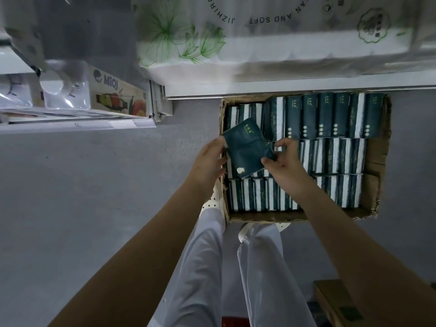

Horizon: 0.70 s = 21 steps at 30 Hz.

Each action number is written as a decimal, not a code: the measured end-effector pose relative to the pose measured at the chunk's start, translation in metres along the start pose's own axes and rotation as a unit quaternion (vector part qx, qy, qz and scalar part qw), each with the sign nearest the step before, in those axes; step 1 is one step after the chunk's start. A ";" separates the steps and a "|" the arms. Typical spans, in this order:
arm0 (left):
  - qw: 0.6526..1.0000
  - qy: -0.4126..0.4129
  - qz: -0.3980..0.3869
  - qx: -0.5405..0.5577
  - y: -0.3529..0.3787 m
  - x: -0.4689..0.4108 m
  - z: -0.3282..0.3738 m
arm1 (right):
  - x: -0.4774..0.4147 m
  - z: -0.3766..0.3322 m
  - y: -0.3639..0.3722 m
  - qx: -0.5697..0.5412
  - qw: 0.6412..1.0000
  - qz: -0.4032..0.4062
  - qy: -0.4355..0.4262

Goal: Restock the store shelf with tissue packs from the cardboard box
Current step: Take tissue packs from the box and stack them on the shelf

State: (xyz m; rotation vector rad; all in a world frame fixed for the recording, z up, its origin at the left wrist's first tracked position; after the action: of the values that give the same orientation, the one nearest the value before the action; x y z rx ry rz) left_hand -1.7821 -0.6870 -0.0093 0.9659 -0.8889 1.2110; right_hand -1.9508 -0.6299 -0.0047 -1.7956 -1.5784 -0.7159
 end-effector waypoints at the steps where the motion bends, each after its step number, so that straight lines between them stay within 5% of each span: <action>1: 1.000 0.001 -0.003 0.004 0.001 -0.001 -0.001 | 0.003 0.001 0.001 -0.005 1.000 -0.011 0.015; 6: 0.999 0.029 0.024 0.003 -0.006 -0.002 -0.002 | 0.005 0.002 0.002 0.029 1.000 0.012 -0.002; 11: 0.998 0.037 0.049 0.008 -0.019 0.001 -0.001 | -0.022 0.003 -0.019 0.200 0.973 0.092 -0.069; 21: 0.997 0.026 0.078 -0.005 -0.039 -0.002 -0.010 | -0.067 0.013 -0.013 0.382 0.923 -0.011 0.048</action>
State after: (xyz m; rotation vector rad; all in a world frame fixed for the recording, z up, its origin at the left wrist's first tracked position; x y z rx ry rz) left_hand -1.7436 -0.6817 -0.0194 0.8650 -0.9421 1.3567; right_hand -1.9729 -0.6624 -0.0620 -1.1433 -1.5199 -0.1360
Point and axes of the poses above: each hand's wrist, its own x-axis away from the middle knuckle, its own y-axis out of the palm, z = x × y, the point moved 4 cm from there along -x, towards the middle knuckle, and after that the axes turned 2 degrees about -y, right-handed, at the moved point
